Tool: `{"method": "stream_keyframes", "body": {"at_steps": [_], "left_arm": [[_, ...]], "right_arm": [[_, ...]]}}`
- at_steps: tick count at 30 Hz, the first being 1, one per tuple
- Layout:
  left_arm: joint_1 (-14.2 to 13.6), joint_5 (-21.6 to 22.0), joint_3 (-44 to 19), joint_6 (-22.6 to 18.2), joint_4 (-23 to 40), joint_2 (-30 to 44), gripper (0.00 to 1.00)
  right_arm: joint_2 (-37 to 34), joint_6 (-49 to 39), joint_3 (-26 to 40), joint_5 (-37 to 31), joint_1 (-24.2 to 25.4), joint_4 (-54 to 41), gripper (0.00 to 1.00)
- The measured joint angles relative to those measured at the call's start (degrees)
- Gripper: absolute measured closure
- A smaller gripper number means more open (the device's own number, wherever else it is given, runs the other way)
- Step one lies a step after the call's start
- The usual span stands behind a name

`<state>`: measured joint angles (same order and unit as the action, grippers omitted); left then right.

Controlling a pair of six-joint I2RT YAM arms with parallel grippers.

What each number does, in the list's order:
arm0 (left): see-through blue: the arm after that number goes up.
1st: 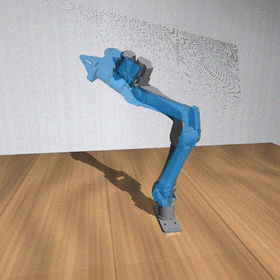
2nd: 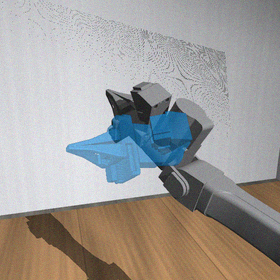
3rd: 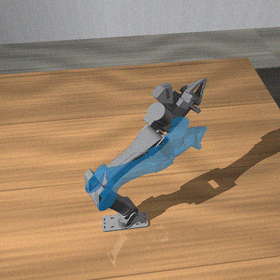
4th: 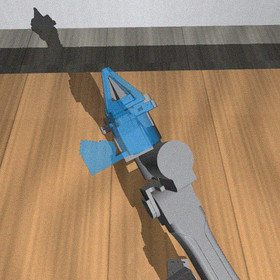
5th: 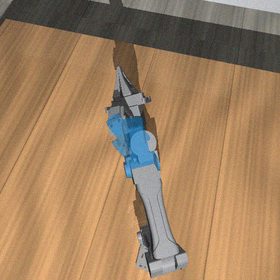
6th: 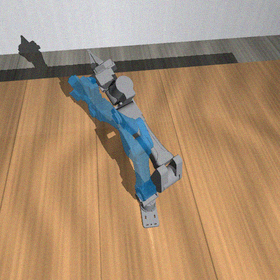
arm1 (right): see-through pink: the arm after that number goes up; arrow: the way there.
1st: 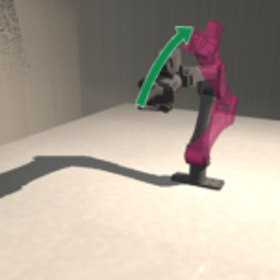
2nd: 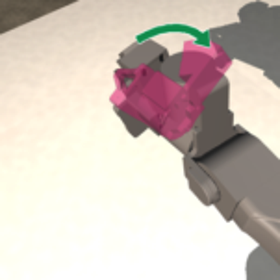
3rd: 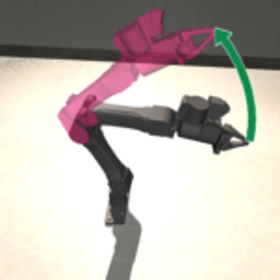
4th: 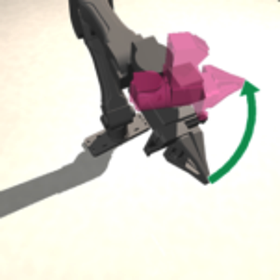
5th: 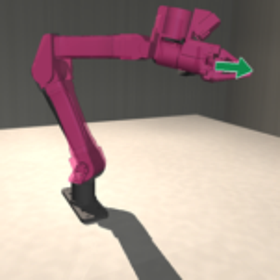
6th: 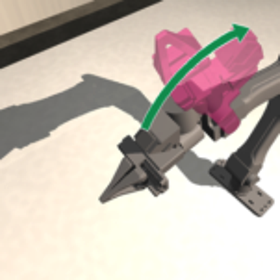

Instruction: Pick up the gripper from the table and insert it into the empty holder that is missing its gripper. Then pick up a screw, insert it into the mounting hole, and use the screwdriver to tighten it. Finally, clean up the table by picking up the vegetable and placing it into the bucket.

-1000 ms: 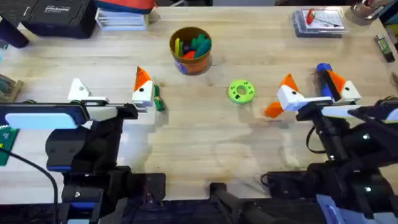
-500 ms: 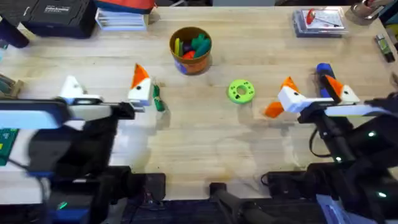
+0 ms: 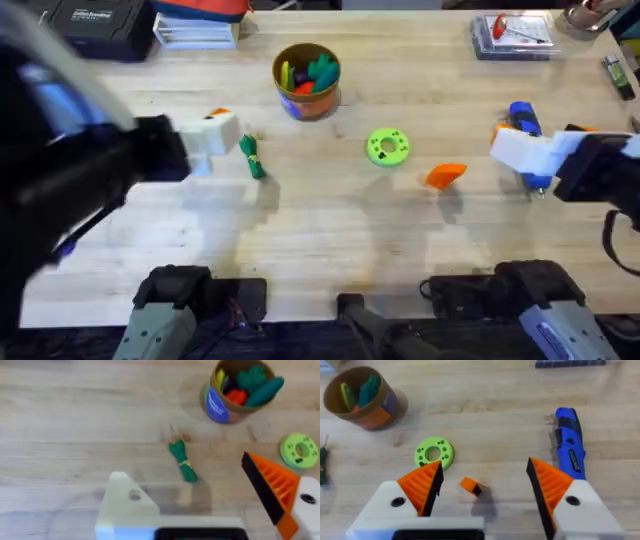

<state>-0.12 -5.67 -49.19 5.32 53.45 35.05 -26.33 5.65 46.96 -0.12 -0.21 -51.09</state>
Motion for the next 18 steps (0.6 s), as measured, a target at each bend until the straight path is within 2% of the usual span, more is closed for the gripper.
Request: {"method": "stream_keyframes", "body": {"at_steps": [7, 12, 13, 14, 17, 18], "left_arm": [[0.0, -8.0, 0.0, 0.8, -0.3, 12.1, 0.015], [0.0, -11.7, 0.0, 1.0, -0.3, 17.7, 0.022], [0.0, -12.2, 0.0, 1.3, -0.3, 18.7, 0.122], [0.0, -12.6, 0.0, 1.2, -0.4, 19.8, 0.307], [0.0, -13.1, 0.0, 1.2, -1.5, 21.5, 0.744], [0.0, -13.1, 0.0, 0.7, -2.0, 21.6, 0.778]], "right_arm": [[-1.5, 0.0, 0.0, 0.0, 0.0, -0.4, 0.008], [-1.5, 0.0, 0.0, 0.0, 0.0, -0.4, 0.009], [-1.5, 0.0, 0.0, 0.0, 0.0, -0.4, 0.009], [-1.5, 0.0, 0.0, 0.0, 0.0, -0.4, 0.008], [-1.5, 0.0, 0.0, 0.0, 0.0, -0.4, 0.008], [-1.5, 0.0, 0.0, 0.0, 0.0, -0.4, 0.008]]}}
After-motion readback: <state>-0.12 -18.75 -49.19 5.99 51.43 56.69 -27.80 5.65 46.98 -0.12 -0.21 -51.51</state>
